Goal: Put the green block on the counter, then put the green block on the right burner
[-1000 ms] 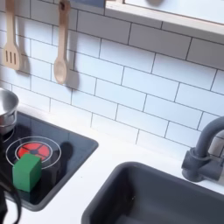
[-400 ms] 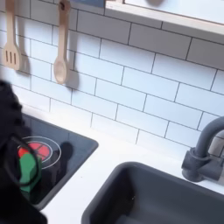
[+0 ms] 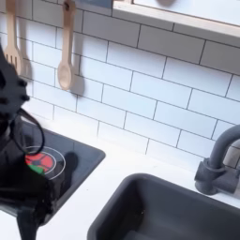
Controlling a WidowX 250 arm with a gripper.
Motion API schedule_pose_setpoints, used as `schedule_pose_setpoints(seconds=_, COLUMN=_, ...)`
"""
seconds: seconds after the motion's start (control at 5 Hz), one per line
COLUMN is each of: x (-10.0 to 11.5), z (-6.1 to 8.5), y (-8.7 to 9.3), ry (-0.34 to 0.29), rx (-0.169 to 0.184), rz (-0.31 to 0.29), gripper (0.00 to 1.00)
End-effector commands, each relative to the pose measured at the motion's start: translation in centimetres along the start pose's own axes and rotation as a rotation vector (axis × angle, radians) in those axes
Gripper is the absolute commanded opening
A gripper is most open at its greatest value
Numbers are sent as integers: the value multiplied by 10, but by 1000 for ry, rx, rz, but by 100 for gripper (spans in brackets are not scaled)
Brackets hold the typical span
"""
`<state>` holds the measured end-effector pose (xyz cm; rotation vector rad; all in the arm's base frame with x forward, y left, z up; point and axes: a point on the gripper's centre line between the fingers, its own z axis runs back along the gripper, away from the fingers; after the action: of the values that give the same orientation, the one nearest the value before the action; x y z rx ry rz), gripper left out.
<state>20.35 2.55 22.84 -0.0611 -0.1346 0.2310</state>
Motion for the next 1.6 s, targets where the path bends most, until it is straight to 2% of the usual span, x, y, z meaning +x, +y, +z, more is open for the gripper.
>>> schedule_pose_setpoints(seconds=0.0, x=23, z=-5, y=14, ry=-21, rx=13, rz=32, gripper=100)
schedule_pose_setpoints(seconds=0.6, x=47, z=-26, y=30, ry=2, rx=30, rz=100, gripper=100)
schedule_pose_setpoints(seconds=1.4, x=88, z=-56, y=33, ry=2, rx=34, rz=110, gripper=100)
